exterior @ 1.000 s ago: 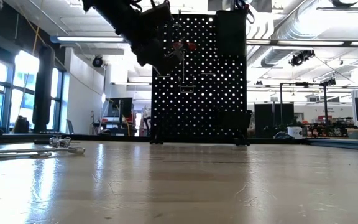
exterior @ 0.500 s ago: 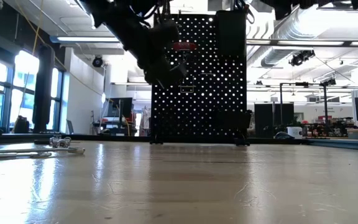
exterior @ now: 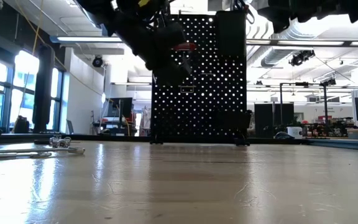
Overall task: Hang tools onto peg board
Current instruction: Hang the c-clamp on the peg board
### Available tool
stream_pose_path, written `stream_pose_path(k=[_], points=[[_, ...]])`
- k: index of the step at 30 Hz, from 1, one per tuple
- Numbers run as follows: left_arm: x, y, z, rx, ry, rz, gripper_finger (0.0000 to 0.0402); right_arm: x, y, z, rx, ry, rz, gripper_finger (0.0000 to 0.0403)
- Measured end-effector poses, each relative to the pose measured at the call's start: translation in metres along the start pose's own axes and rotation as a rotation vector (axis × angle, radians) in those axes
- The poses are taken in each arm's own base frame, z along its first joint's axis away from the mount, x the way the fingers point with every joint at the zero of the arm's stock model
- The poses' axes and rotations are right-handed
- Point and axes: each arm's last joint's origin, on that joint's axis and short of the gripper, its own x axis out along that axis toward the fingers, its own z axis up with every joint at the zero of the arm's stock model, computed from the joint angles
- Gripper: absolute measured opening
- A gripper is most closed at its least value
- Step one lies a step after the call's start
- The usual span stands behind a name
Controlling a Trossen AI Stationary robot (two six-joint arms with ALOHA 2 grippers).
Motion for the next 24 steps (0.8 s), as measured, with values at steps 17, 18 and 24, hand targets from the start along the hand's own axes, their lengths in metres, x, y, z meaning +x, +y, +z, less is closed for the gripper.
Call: stream_pose_path(k=[17,18,24], points=[[0.016,0.013,-0.014,-0.028,0.03,-0.083,0.0071,0.0,0.0,0.0,-0.021,-0.002,0.005,0.0176],[0.017,0.014,-0.015,-0.03,0.03,-0.086,0.0071,0.0,0.0,0.0,-0.021,-0.002,0.005,0.0176],[0.024,0.011,-0.016,-0.007,0.01,-0.096,0.0071,0.0,0.0,-0.001,-0.031,-0.001,0.005,0.0176]])
